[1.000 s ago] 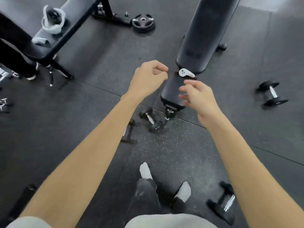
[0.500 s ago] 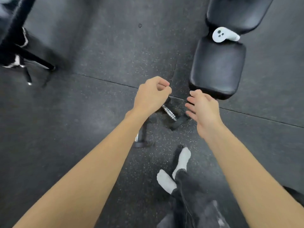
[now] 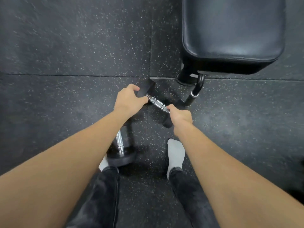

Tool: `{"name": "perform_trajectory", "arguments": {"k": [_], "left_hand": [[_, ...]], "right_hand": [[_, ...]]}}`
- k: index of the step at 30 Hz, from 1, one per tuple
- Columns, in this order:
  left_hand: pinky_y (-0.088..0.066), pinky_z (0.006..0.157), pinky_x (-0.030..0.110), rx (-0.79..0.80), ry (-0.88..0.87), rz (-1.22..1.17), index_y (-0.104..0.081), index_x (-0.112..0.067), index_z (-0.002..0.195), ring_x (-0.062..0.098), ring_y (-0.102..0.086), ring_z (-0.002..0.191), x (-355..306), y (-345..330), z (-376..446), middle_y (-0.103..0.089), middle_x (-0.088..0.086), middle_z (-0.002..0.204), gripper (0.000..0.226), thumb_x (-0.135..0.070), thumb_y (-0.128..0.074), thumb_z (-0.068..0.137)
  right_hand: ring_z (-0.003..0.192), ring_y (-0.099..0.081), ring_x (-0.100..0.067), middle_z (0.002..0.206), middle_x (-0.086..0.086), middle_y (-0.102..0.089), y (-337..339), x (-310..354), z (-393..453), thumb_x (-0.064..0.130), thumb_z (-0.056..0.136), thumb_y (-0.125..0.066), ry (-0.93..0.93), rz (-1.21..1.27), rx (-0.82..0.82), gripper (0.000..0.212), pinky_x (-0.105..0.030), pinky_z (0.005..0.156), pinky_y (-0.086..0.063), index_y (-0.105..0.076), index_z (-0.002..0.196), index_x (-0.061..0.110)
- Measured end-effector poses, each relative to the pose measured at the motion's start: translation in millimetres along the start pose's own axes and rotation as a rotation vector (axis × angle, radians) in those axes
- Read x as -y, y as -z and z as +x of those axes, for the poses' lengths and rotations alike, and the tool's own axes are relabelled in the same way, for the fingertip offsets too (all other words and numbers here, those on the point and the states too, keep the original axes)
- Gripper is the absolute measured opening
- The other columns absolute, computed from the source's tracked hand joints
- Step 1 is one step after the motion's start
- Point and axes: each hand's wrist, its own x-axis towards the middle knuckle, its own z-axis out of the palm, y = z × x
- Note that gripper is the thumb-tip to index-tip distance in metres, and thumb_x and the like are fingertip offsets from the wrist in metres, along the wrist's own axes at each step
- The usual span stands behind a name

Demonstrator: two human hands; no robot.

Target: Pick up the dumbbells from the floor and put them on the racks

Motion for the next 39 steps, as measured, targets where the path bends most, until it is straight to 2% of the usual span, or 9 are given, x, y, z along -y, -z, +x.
{"name": "perform_trajectory", "arguments": {"k": [3,7,11,14,19,22,28,34,39], "left_hand": [[-0.039,0.081,0.028,0.017,0.021,0.077,-0.047,-0.016,0.141,0.019,-0.05,0.101,9,-17,43,-0.054,0.008,0.131,0.068,-0.037,-0.073,0.082],[-0.041,0.076,0.03,0.039,0.037,0.153,-0.042,-0.013,0.142,0.023,-0.054,0.1,12,-44,107,-0.055,0.009,0.128,0.082,-0.041,-0.078,0.074],[-0.055,0.075,0.034,0.201,0.103,0.2,-0.058,-0.011,0.12,0.025,-0.061,0.094,18,-71,160,-0.062,0.007,0.113,0.072,-0.042,-0.087,0.062],[-0.058,0.074,0.034,0.211,0.085,0.239,-0.062,-0.008,0.109,0.026,-0.062,0.088,25,-83,177,-0.062,0.011,0.11,0.05,-0.024,-0.084,0.066],[-0.053,0.06,0.028,0.281,0.078,0.256,-0.067,-0.01,0.102,0.024,-0.06,0.079,32,-70,168,-0.065,0.012,0.103,0.042,-0.008,-0.08,0.062],[-0.047,0.059,0.024,0.271,0.105,0.195,-0.067,-0.013,0.105,0.027,-0.06,0.093,36,-58,148,-0.066,0.009,0.105,0.047,-0.009,-0.081,0.06],[-0.043,0.051,0.023,0.211,0.191,0.052,-0.065,-0.013,0.097,0.015,-0.056,0.074,13,-12,58,-0.066,0.007,0.099,0.043,-0.009,-0.084,0.057],[-0.052,0.063,0.027,0.123,0.161,-0.035,-0.067,-0.01,0.114,0.024,-0.064,0.097,-38,58,-48,-0.068,0.009,0.111,0.064,-0.012,-0.083,0.053],[-0.058,0.074,0.032,0.014,0.079,-0.114,-0.065,-0.009,0.125,0.028,-0.062,0.105,-87,129,-150,-0.066,0.011,0.119,0.075,-0.012,-0.082,0.052]], "right_hand": [[0.071,-0.053,-0.019,0.083,-0.004,-0.059,-13,-4,39,0.043,0.08,-0.08,-0.096,0.053,-0.031,0.049,-0.033,0.057,-0.042,-0.06,0.104,0.006],[0.108,-0.06,-0.03,0.123,-0.012,-0.064,-34,-14,97,0.048,0.066,-0.092,-0.174,0.167,-0.088,0.085,-0.037,0.092,-0.05,-0.059,0.129,0.002],[0.107,-0.062,-0.034,0.117,-0.016,-0.067,-54,-33,150,0.035,0.06,-0.099,-0.199,0.192,-0.157,0.073,-0.039,0.094,-0.053,-0.064,0.114,0.0],[0.095,-0.061,-0.034,0.112,-0.018,-0.067,-61,-35,164,0.008,0.064,-0.089,-0.183,0.108,-0.193,0.043,-0.038,0.084,-0.056,-0.061,0.096,0.001],[0.068,-0.055,-0.018,0.082,-0.005,-0.06,-56,-35,140,-0.001,0.07,-0.082,-0.133,0.062,-0.149,0.036,-0.022,0.053,-0.045,-0.066,0.101,0.006],[0.059,-0.048,-0.011,0.078,-0.002,-0.056,-44,-34,124,-0.001,0.071,-0.081,-0.063,0.037,-0.138,0.033,-0.018,0.036,-0.033,-0.062,0.095,0.012],[0.064,-0.05,-0.014,0.082,-0.002,-0.055,9,-12,41,-0.004,0.069,-0.081,0.063,-0.044,-0.118,0.034,-0.025,0.048,-0.042,-0.056,0.082,0.014],[0.092,-0.061,-0.026,0.112,-0.009,-0.068,73,17,-76,-0.001,0.064,-0.082,0.211,-0.091,-0.141,0.054,-0.031,0.069,-0.052,-0.067,0.115,0.009],[0.065,-0.051,-0.01,0.101,-0.006,-0.069,133,48,-192,-0.002,0.064,-0.082,0.354,-0.091,-0.113,0.049,-0.018,0.047,-0.036,-0.069,0.109,0.012]]}}
